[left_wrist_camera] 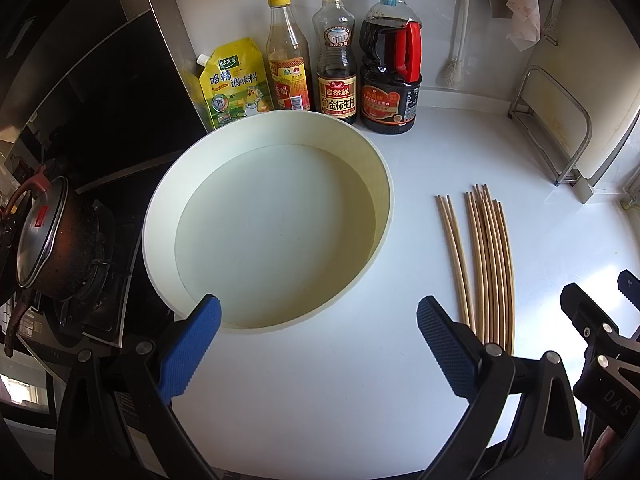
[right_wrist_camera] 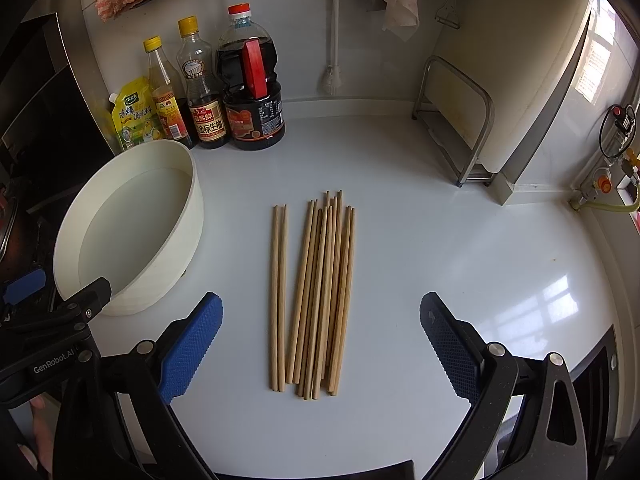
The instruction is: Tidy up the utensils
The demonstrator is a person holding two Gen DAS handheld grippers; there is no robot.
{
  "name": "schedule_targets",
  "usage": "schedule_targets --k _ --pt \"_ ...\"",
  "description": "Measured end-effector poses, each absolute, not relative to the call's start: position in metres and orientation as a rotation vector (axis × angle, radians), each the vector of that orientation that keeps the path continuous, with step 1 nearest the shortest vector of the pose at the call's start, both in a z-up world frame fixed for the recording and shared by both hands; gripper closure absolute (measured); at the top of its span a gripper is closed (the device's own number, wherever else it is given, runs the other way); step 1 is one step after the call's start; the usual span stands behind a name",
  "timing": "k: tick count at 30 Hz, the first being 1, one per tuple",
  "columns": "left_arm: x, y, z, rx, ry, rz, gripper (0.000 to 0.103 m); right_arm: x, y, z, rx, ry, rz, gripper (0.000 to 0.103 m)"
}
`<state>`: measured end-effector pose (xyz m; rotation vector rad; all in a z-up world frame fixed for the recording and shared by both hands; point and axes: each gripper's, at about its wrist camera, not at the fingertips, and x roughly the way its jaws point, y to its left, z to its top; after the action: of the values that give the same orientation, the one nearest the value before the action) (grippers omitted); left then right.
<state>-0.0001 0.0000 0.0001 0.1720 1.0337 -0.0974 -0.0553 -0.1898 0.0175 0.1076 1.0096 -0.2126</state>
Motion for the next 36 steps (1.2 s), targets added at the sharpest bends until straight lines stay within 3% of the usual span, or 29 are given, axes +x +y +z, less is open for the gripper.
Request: schedule_targets --k 17,36 --pt "-0.004 -0.048 -0.016 0.145 1.029 -0.213 0.006 -0.065 -0.241 -0.003 0.145 1.035 -0.183 0.008" --pt "0.012 -0.086 -0.084 0.103 1.102 -0.158 0.006 -0.027 -0.281 -0.108 0.098 1.149 -0.126 0.009"
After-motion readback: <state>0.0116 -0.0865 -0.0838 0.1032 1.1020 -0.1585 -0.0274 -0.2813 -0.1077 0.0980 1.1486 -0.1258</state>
